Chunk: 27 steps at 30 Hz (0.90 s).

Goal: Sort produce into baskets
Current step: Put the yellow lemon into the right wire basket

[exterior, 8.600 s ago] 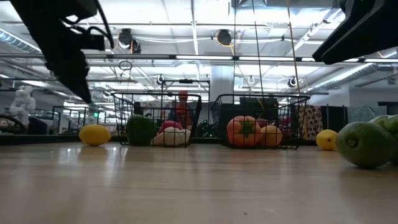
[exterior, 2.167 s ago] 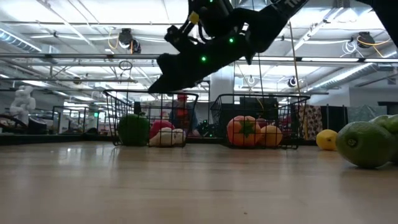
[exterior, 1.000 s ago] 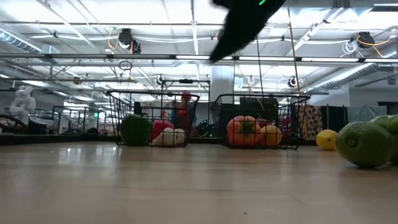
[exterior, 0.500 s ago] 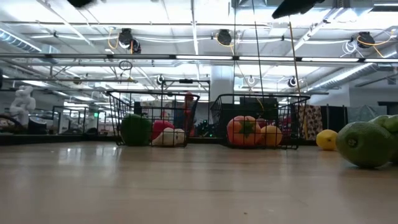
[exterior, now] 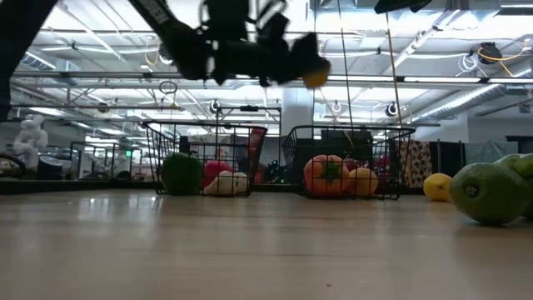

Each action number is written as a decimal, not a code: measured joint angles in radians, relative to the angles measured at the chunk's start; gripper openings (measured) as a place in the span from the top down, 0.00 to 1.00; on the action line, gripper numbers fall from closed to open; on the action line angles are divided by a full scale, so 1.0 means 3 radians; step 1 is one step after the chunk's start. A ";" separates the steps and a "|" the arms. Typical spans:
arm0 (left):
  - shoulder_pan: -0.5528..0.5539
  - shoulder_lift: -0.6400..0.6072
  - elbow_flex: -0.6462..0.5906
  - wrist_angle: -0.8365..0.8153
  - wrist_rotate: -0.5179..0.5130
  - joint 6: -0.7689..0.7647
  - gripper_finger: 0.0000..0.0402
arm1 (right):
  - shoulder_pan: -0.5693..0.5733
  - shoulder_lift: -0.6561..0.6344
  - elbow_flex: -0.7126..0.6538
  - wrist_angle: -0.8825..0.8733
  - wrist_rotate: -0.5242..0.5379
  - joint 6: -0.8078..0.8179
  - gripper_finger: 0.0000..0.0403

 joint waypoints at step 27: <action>0.0034 0.0338 0.0607 -0.1825 -0.0530 -0.0590 0.29 | 0.0035 0.0016 0.0000 -0.0012 -0.0011 0.0151 0.89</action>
